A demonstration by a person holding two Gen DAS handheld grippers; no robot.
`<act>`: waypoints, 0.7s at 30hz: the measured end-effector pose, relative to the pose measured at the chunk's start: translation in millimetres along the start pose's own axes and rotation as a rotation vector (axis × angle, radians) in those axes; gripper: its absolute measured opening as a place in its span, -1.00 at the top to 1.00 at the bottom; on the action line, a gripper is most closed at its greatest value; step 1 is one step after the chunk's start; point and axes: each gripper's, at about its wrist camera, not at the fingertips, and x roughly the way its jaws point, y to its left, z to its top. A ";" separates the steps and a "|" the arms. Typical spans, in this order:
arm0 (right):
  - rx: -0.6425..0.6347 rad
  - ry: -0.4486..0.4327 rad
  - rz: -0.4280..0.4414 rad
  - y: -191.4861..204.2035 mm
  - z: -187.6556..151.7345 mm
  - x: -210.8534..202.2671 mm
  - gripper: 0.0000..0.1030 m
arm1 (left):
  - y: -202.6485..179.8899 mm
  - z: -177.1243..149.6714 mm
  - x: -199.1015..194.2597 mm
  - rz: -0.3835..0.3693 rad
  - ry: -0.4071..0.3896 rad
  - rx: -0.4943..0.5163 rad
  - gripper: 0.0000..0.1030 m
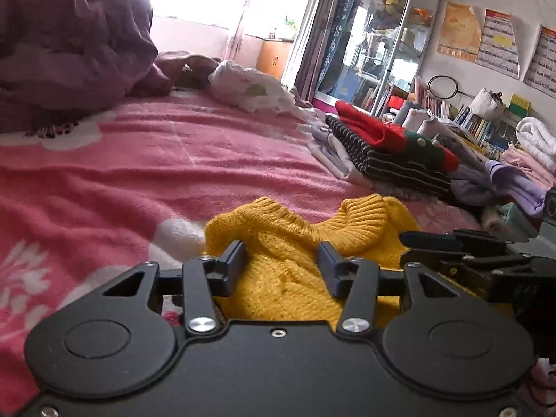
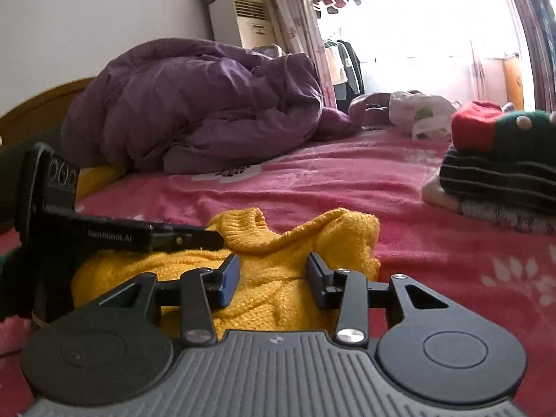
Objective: Fold clothes
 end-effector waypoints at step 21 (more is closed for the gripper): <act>0.155 0.036 0.071 -56.2 17.9 25.6 0.15 | -35.8 -26.1 -35.5 -0.075 -0.014 0.257 0.01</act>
